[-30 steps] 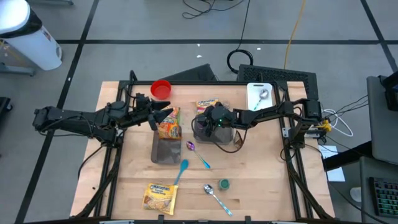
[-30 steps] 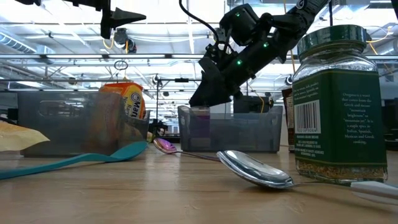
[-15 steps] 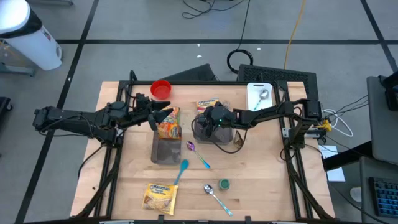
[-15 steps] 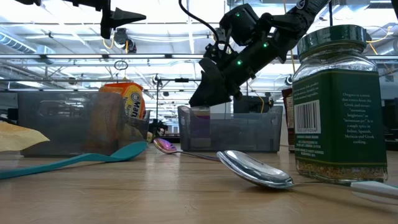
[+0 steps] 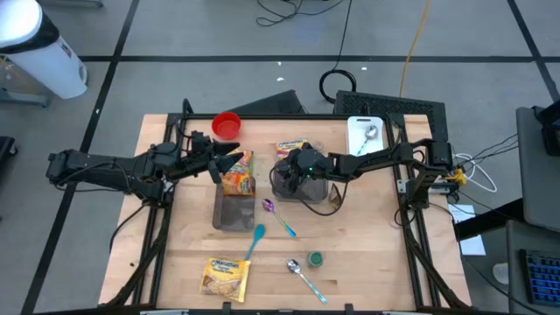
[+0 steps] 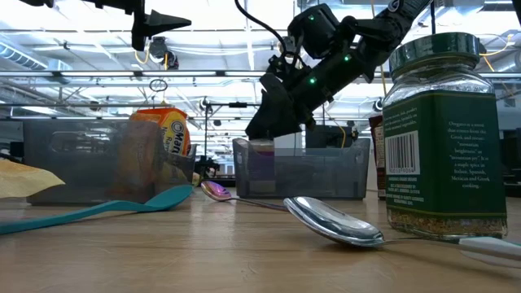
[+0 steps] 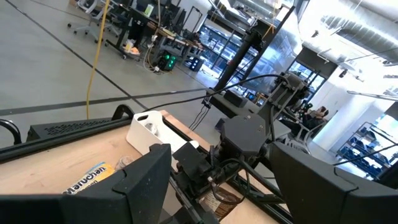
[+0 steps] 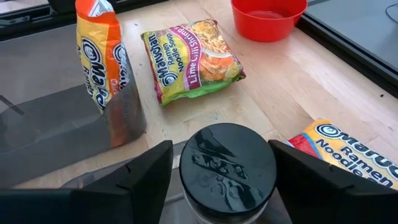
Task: Pick & Place Food Item
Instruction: Put the black spice bottle into the right black bin, then put the orange spice bag into the right black bin
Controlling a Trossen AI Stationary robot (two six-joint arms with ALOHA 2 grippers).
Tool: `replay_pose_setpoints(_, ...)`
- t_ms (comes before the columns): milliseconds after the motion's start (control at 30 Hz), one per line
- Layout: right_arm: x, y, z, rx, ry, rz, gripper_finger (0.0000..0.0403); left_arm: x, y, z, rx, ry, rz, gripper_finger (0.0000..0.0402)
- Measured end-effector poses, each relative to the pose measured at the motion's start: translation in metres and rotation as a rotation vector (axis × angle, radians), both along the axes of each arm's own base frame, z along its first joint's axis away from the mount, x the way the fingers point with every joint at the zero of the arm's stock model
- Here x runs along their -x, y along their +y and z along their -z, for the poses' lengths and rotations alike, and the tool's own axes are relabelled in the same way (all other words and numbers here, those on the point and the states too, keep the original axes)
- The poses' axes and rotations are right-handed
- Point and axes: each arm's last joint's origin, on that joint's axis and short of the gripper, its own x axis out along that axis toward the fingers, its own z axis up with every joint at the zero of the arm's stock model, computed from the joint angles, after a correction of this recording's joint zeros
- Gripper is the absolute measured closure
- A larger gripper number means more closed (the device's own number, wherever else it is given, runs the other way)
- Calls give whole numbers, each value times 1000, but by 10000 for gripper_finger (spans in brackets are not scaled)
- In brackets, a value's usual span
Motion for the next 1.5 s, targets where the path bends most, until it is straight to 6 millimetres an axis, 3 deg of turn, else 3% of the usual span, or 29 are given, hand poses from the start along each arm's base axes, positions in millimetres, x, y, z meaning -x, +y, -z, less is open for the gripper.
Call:
replay_pose_setpoints(933,0,0,0,66,21,-37,136,0,0,0,0,0,0,124)
replay_pose_setpoints(1367,10,-6,-35,96,-86,-23,137,0,0,0,-4,3,0,124)
replay_pose_setpoints(1500,10,-2,-53,22,-224,-103,138,0,0,0,-17,10,-1,124)
